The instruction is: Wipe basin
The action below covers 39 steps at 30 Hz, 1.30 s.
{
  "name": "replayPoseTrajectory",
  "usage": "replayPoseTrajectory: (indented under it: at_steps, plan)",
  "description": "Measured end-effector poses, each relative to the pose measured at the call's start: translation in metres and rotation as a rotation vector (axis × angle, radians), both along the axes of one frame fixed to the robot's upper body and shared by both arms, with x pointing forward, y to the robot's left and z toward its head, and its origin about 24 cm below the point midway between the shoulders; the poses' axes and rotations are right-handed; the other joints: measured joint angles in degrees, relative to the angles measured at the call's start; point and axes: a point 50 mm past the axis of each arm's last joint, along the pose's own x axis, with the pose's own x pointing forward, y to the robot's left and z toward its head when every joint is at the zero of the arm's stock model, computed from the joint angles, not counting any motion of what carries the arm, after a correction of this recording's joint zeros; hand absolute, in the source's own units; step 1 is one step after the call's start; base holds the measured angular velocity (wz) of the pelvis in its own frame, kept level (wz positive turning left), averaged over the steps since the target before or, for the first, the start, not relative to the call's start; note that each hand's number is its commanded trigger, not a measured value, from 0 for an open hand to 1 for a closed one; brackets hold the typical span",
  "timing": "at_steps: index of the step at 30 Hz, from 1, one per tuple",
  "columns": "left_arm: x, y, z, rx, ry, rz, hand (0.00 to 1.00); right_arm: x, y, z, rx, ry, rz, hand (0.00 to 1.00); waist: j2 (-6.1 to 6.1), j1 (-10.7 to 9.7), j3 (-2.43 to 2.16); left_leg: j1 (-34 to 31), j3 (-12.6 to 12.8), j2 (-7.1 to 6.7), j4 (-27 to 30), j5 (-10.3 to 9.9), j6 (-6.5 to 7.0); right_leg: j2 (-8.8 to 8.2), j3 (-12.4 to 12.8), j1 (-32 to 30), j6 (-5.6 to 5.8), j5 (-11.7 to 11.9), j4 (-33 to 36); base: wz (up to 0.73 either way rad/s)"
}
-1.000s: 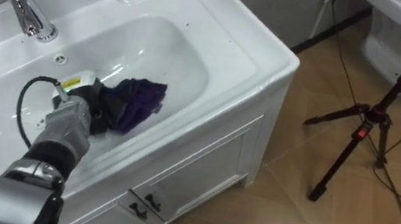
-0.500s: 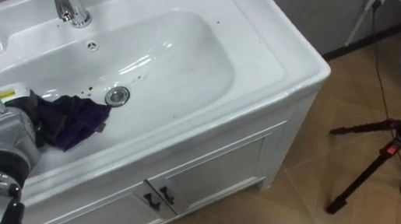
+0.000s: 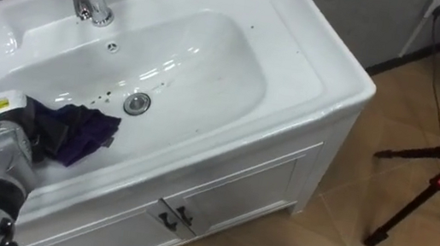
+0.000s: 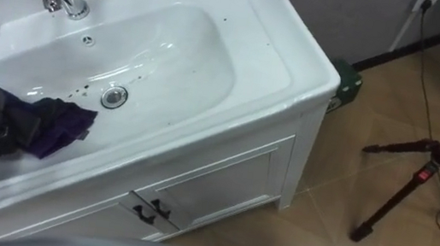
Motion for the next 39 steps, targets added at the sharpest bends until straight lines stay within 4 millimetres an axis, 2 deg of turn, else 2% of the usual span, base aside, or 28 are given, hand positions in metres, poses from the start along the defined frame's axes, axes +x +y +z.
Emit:
replayPoseTrajectory:
  at_steps: [7, 8, 12, 15, 21, 23, 28, 30, 31, 33, 36, 39]
  plan:
    - [0.006, -0.004, 0.007, 0.003, -0.044, -0.024, 1.00, 0.014, 0.000, 0.000, -0.008, -0.040, 0.024, 0.00, -0.48, -0.1, 0.02, -1.0, -0.8, -0.16, 0.0, 0.1, -0.23, -0.50, -3.0, -0.1, -0.14, -0.5, -0.1, 0.21]
    - [0.008, -0.005, 0.008, 0.004, -0.046, -0.032, 1.00, 0.016, 0.000, 0.000, -0.008, -0.041, 0.038, 0.00, -0.24, -0.1, -0.13, -1.0, -0.9, -0.20, 0.0, 0.2, -0.27, -0.59, -3.4, 0.0, -0.10, -0.6, -0.1, 0.16]
    - [0.009, -0.007, 0.008, 0.001, -0.054, -0.039, 1.00, 0.018, 0.002, 0.000, -0.014, -0.051, 0.061, 0.00, -0.68, -0.5, 0.16, -1.0, -1.9, -0.40, 0.0, 0.2, -0.31, -0.79, -4.2, 0.4, 0.00, -0.7, -0.1, 0.12]
    - [0.011, -0.012, 0.008, 0.000, -0.071, -0.056, 1.00, 0.018, 0.004, -0.001, -0.003, -0.052, 0.071, 0.00, -1.00, -0.6, 0.37, -1.1, -1.8, -0.47, 0.0, 0.2, -0.32, -0.97, -4.8, 0.4, 0.10, -0.9, -0.1, 0.10]
    - [0.012, -0.032, -0.002, -0.031, -0.085, -0.061, 1.00, 0.017, 0.007, -0.002, 0.011, -0.047, 0.066, 0.00, -1.05, -0.9, 0.39, -1.0, -1.7, -0.75, 0.1, 0.2, -0.34, -1.40, -5.5, 0.8, 0.46, -1.1, 0.1, 0.11]
    - [0.016, -0.039, -0.005, -0.050, -0.090, -0.070, 1.00, 0.024, 0.008, -0.002, 0.009, -0.070, 0.042, 0.00, -1.06, -1.3, 0.39, -2.0, -1.6, -0.96, 0.7, 0.3, -0.42, -1.76, -5.8, -0.1, 0.68, -1.4, 0.4, 0.09]
    - [0.056, -0.041, 0.008, -0.084, -0.124, -0.022, 1.00, 0.058, 0.017, -0.001, 0.026, -0.185, -0.081, 0.00, -0.97, -1.2, 0.45, -7.6, -1.0, -0.78, 2.2, 0.3, -0.49, -1.85, -5.2, -6.6, 0.64, -1.0, 3.2, -0.03]
    - [0.078, -0.042, 0.021, -0.110, -0.160, 0.019, 1.00, 0.078, 0.025, 0.001, 0.061, -0.255, -0.176, 0.00, -1.04, -1.2, 0.58, -11.4, -0.2, -0.45, 3.2, 0.7, -0.55, -1.77, -5.2, -10.1, 0.48, 0.2, 3.1, -0.10]
    - [0.083, -0.042, 0.024, -0.116, -0.172, 0.029, 1.00, 0.081, 0.027, 0.001, 0.072, -0.265, -0.200, 0.00, -1.16, -1.3, 0.66, -12.2, 0.2, -0.44, 3.2, 0.9, -0.45, -1.78, -5.1, -10.8, 0.45, 0.4, 3.2, -0.06]
    - [0.101, -0.044, 0.039, -0.149, -0.242, 0.086, 1.00, 0.094, 0.038, 0.001, 0.110, -0.303, -0.248, 0.00, -1.92, -1.5, 1.28, -15.3, 0.3, -0.40, 3.6, 1.5, -0.39, -1.84, -5.0, -13.9, 0.24, 1.1, 4.0, -0.02]
    - [0.118, -0.047, 0.056, -0.177, -0.329, 0.127, 1.00, 0.099, 0.045, 0.001, 0.129, -0.318, -0.323, 0.00, -2.48, -1.9, 1.72, -18.8, 0.0, -0.37, 3.9, 2.1, -0.32, -1.84, -5.2, -17.2, 0.09, 1.7, 4.5, 0.03]
    - [0.124, -0.047, 0.065, -0.172, -0.404, 0.173, 1.00, 0.100, 0.048, 0.000, 0.130, -0.325, -0.375, 0.00, -2.94, -2.3, 2.18, -21.3, 0.1, -0.44, 4.0, 2.7, -0.27, -2.02, -5.1, -20.1, -0.06, 1.9, 5.6, 0.00]
